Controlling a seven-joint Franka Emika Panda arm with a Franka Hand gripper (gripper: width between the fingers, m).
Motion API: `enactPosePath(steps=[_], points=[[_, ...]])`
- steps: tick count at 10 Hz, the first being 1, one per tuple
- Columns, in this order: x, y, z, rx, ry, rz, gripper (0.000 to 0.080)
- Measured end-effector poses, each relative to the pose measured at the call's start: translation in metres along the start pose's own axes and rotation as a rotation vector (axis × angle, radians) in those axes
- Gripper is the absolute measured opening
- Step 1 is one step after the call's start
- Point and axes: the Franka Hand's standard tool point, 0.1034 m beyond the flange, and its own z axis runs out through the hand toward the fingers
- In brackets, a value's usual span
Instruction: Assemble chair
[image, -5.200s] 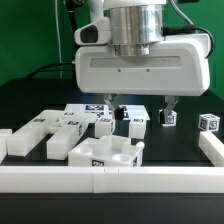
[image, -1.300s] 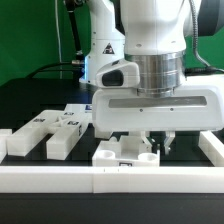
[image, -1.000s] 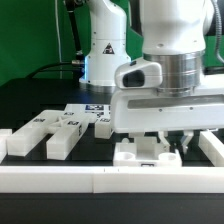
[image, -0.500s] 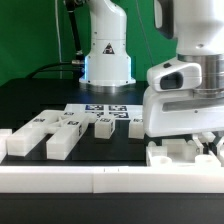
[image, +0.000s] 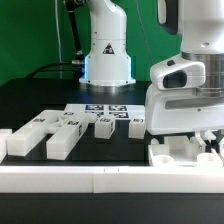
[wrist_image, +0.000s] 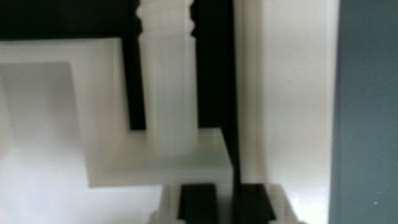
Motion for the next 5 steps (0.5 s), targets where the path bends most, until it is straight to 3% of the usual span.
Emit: enactPosePath(steps=[1, 3, 4, 5], points=[[0.0001, 0.0002, -0.0004, 0.000, 0.000, 0.003, 0.0041], [0.0006, -0.0001, -0.0020, 0.000, 0.003, 0.004, 0.0396], [0.0014, -0.0003, -0.0039, 0.001, 0.006, 0.004, 0.0533], [0.0029, 0.0005, -0.0078, 0.001, 0.010, 0.005, 0.0533]])
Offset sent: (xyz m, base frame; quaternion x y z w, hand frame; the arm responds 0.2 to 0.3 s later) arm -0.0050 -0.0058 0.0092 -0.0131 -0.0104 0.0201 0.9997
